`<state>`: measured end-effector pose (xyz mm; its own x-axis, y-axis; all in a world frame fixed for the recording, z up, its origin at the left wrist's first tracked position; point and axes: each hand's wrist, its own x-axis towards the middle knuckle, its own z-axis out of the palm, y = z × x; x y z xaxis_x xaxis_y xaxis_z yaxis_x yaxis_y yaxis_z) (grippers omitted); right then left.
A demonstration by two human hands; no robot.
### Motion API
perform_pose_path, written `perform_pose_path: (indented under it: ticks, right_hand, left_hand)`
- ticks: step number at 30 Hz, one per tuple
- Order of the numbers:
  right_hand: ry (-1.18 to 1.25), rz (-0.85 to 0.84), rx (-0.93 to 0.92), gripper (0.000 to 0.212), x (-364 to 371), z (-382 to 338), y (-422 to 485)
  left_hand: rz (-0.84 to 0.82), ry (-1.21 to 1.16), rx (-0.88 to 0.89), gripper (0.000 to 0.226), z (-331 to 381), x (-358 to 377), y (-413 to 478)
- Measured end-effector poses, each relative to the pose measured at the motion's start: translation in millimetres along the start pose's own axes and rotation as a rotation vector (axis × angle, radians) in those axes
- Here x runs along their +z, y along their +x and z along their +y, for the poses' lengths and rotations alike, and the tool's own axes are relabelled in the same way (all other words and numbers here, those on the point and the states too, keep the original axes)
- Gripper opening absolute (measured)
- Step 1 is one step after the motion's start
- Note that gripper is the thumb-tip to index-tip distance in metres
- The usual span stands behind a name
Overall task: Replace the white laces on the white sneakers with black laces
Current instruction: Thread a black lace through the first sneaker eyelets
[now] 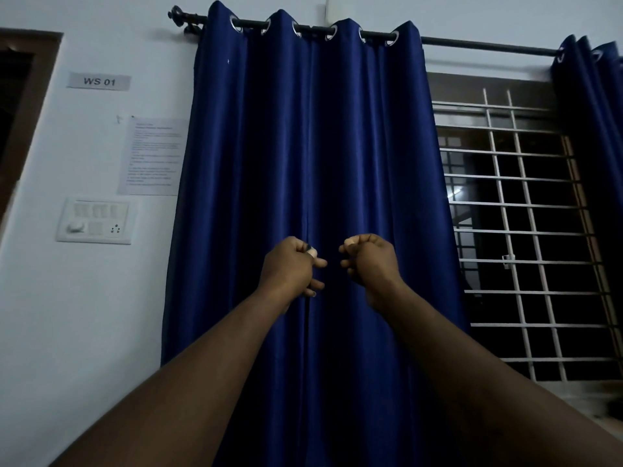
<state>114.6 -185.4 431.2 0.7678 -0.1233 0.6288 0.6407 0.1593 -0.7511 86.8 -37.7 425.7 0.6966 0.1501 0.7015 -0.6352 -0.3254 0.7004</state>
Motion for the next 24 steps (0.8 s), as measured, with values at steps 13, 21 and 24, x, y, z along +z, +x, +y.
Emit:
perform_pose_path:
  ticks: [13, 21, 24]
  right_hand:
    - [-0.056, -0.028, 0.001, 0.015, 6.5, -13.6, 2.2]
    - [-0.008, -0.073, 0.039, 0.016, 8.4, -15.1, -5.6]
    - [0.025, -0.081, 0.052, 0.016, 9.4, -15.7, -5.4]
  left_hand:
    - [0.087, -0.037, -0.054, 0.01, 13.0, 1.7, 15.9]
    - [0.11, -0.013, -0.04, 0.009, 13.4, 7.7, 15.8]
    - [0.116, -0.017, -0.026, 0.007, 16.1, 9.2, 16.8]
